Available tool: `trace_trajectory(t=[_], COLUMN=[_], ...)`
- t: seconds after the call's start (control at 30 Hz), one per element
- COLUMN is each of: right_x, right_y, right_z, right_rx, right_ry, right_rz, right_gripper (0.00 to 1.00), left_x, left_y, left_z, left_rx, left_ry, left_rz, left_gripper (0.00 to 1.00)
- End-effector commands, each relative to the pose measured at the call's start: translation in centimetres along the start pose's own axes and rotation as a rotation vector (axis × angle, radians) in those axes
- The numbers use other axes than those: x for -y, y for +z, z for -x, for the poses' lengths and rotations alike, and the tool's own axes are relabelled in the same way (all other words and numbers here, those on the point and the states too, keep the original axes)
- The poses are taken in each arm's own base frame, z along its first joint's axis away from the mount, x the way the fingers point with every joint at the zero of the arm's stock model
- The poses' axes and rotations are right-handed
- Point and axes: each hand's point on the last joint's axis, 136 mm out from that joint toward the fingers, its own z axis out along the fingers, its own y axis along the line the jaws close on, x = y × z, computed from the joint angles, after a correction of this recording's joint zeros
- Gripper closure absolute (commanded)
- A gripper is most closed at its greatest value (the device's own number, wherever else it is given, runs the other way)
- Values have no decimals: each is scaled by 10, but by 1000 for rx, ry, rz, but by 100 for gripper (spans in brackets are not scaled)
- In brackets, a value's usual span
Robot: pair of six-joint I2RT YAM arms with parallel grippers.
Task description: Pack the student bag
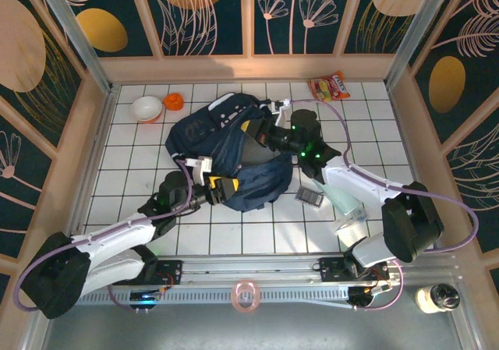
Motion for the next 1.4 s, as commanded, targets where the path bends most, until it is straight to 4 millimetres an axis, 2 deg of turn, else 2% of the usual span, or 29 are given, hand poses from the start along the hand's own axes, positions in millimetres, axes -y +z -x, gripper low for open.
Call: trace_trajectory(t=[0.0, 0.07, 0.23, 0.37, 0.63, 0.8, 0.93, 1.07, 1.17, 1.3, 1.37], right_x=[-72, -72, -72, -68, -65, -63, -62, -64, -63, -63, -61], right_y=[-7, -5, -3, -3, -3, -2, -2, -5, -6, -8, -10], right_z=[23, 22, 19, 18, 17, 15, 15, 15, 15, 16, 19], right_rx=[68, 63, 54, 56, 57, 54, 53, 58, 60, 64, 71], right_ry=[-117, -115, -110, -109, -104, -101, -100, -104, -107, -110, -109], right_rz=[207, 213, 220, 207, 205, 206, 205, 204, 199, 193, 187], right_gripper=[100, 100, 100, 100, 100, 100, 100, 100, 100, 100, 100], left_x=[50, 54, 45, 53, 54, 47, 43, 40, 37, 20, 7], left_y=[-3, -4, -3, -7, -19, -18, -15, -12, -11, -13, -17], left_z=[34, 37, 35, 35, 38, 35, 37, 42, 44, 44, 43], left_rx=[88, 98, 99, 107, 158, 158, 167, 181, 189, 202, 211], left_ry=[72, 81, 81, 69, 89, 74, 72, 74, 71, 55, 42], left_rz=[-186, -196, -154, -202, -203, -184, -163, -143, -123, -32, 36], left_gripper=[42, 45, 55, 59, 59, 57, 60, 69, 82, 100, 100])
